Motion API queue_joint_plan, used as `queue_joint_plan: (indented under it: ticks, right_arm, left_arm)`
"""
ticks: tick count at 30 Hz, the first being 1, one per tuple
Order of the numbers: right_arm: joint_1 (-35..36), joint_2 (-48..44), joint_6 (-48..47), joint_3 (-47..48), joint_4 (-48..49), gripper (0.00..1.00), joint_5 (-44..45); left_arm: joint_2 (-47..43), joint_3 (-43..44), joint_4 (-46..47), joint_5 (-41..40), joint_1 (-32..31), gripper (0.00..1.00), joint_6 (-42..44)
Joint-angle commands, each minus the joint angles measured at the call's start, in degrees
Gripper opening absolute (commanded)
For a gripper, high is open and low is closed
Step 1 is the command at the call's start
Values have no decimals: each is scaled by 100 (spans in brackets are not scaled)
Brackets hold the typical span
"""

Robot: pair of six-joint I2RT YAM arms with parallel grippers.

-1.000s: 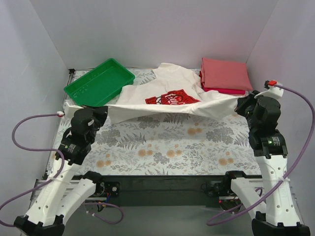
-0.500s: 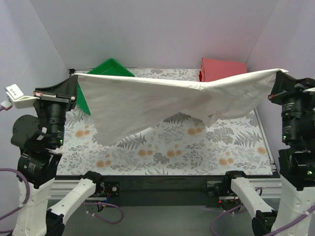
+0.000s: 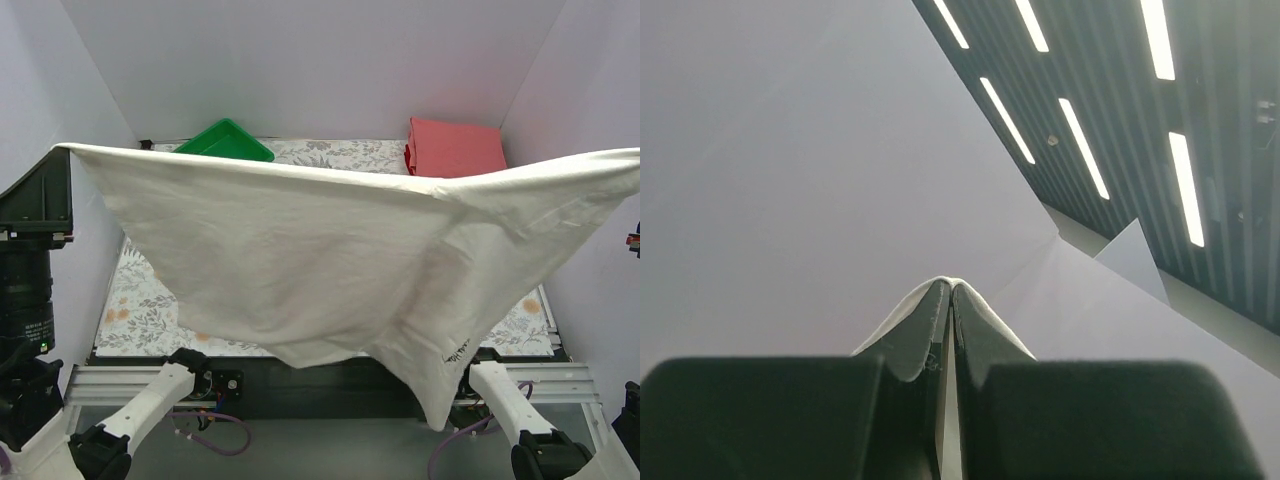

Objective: Fold and stack the t-shirts
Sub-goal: Flatten the tshirt out

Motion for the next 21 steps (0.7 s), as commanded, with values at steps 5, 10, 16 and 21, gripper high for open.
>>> queue_joint_plan:
  ticks: [5,10,16,21]
  right_arm:
    - [-14,417,-327,-169,198,1,-18]
    - [-14,1041,-433,-1083,514,1,-88]
    - [-14,2040,-292,-2918,1393,1,-176]
    - [-14,3211,-152,-3475,1657,1,-596]
  left_arm:
    - [513,-400,191,-548,38,0,297]
    - [1188,-1557,490,-1531,38,0,385]
    - [2550,-2782,1095,-2789,91,0,455]
    - [3913,-3301,1719,-2386,381,0,429]
